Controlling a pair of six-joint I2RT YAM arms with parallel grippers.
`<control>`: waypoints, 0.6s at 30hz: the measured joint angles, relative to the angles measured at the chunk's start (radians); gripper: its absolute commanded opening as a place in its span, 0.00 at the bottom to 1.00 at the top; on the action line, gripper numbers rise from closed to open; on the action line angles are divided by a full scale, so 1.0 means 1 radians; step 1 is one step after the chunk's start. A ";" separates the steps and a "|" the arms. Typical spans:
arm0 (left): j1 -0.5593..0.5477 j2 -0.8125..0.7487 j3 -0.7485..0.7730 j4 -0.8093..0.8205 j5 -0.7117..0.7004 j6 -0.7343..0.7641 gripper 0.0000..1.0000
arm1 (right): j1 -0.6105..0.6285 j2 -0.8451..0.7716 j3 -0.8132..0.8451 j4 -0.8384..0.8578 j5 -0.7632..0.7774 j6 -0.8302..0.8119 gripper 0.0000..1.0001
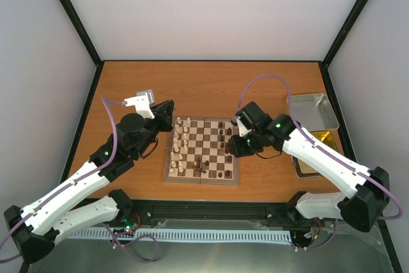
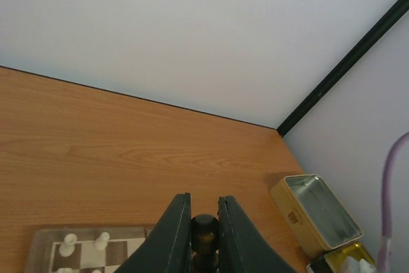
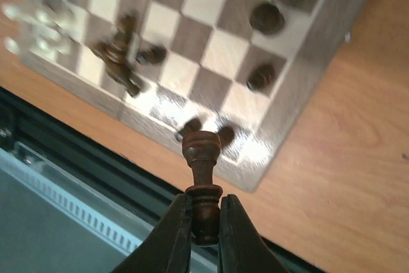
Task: Set up the chess pieces on the board
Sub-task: Place the chess piece on the chessboard.
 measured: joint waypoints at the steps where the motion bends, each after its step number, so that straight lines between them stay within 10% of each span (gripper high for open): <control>1: 0.000 -0.010 -0.004 -0.007 -0.001 0.014 0.01 | 0.000 0.019 0.000 -0.035 -0.005 -0.003 0.03; 18: 0.000 -0.119 -0.059 -0.031 0.002 0.119 0.01 | 0.008 0.313 0.103 -0.177 0.010 0.004 0.03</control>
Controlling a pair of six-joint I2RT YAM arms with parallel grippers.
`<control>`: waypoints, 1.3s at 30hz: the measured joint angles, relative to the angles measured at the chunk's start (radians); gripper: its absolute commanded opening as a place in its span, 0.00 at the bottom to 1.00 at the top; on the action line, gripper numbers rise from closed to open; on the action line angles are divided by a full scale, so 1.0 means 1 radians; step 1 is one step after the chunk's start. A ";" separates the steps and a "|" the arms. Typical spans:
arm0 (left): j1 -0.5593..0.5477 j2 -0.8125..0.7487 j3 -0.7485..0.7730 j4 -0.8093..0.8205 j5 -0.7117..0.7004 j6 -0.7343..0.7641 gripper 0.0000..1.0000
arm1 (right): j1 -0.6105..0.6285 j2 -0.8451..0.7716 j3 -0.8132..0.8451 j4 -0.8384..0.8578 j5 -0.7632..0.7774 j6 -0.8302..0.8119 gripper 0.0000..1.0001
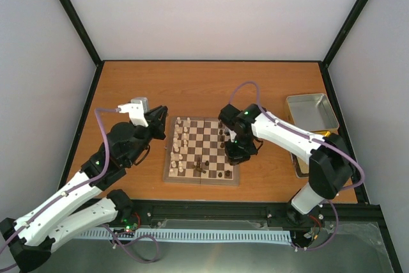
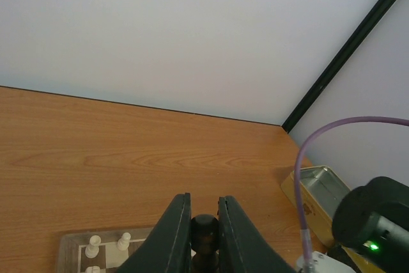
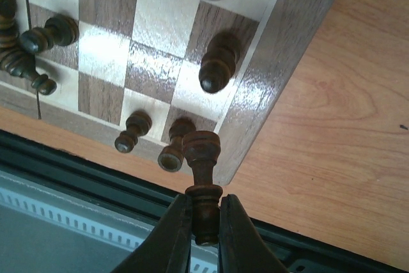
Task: Set up the chess pieces on the board
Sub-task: Place the chess piece on the chessboard.
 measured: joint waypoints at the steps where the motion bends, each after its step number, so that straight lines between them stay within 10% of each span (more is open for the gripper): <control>1: 0.000 -0.002 0.000 0.000 0.002 0.000 0.01 | 0.000 0.012 0.008 0.000 0.002 0.000 0.03; 39: 0.000 -0.027 -0.011 0.006 0.008 0.000 0.01 | -0.167 0.393 0.489 -0.125 0.185 -0.100 0.03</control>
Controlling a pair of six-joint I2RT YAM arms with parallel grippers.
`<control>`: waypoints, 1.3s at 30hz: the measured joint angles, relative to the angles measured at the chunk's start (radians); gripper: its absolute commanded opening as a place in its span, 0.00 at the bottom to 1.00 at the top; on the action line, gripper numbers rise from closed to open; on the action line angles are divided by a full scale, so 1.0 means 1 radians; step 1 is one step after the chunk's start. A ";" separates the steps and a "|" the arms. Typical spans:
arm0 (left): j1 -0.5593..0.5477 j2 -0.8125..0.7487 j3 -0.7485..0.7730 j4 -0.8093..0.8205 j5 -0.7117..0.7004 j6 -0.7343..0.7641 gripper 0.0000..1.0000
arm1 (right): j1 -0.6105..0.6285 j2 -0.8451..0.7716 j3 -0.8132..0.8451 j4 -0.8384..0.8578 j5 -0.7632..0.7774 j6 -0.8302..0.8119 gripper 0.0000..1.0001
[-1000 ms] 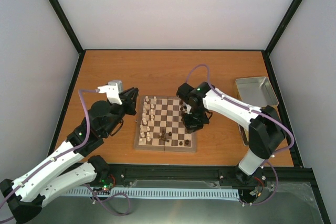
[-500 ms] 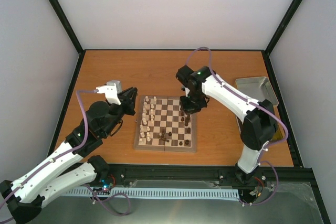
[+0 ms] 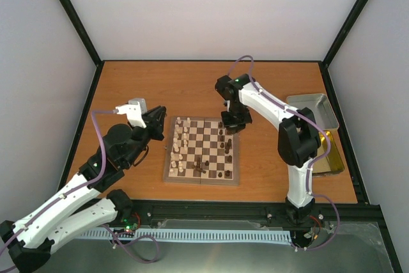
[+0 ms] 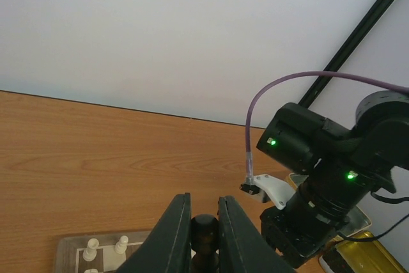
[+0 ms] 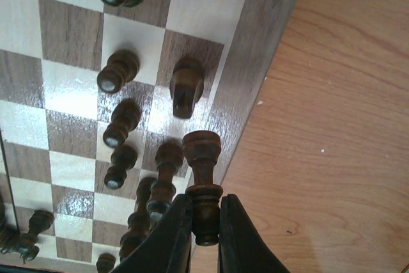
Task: Set up the chess pieces on the board
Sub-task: Place the chess piece on the chessboard.
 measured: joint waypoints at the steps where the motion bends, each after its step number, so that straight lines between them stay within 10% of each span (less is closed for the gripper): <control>1: 0.000 -0.003 0.000 0.000 -0.002 0.000 0.01 | -0.002 0.014 0.010 -0.005 -0.001 -0.005 0.03; 39: 0.000 -0.047 -0.005 0.000 -0.057 0.000 0.02 | -0.014 0.147 0.081 -0.070 -0.094 -0.081 0.13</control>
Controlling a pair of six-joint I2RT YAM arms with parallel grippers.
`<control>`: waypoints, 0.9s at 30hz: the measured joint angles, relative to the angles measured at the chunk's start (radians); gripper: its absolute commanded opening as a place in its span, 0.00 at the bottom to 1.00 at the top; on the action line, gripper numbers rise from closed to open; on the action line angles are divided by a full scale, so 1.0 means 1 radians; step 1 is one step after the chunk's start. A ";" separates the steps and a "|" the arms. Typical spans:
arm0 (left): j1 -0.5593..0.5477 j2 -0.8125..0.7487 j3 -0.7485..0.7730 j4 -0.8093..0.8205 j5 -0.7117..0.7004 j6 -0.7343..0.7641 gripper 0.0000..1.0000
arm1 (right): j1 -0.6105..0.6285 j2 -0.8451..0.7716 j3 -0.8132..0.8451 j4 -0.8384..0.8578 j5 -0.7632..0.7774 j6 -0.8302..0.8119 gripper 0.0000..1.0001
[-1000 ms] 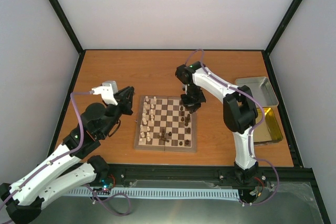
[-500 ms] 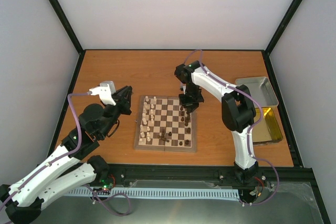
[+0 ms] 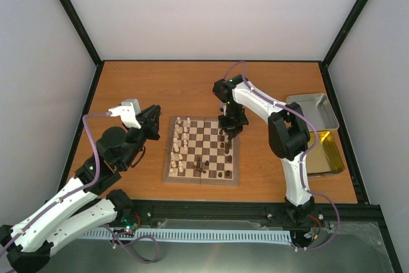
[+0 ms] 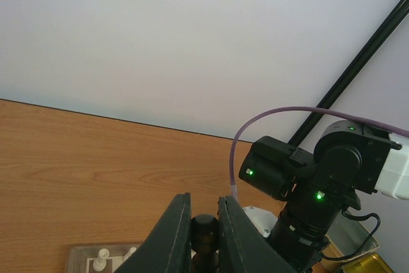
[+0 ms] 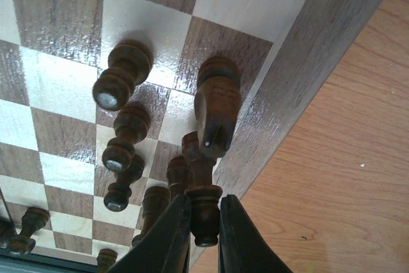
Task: Set up the chess pieces on the board
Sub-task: Place the chess piece on the chessboard.
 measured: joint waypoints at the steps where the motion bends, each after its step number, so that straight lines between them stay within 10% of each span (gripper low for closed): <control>1: 0.000 0.000 0.000 0.000 -0.001 0.000 0.02 | 0.000 0.003 0.000 0.000 0.004 0.000 0.14; 22: 0.000 0.000 -0.003 0.000 -0.004 0.000 0.02 | -0.006 0.030 0.032 0.001 0.004 0.000 0.20; 27: 0.000 0.000 -0.005 0.000 -0.004 0.000 0.02 | -0.006 0.030 0.050 0.000 -0.005 0.005 0.34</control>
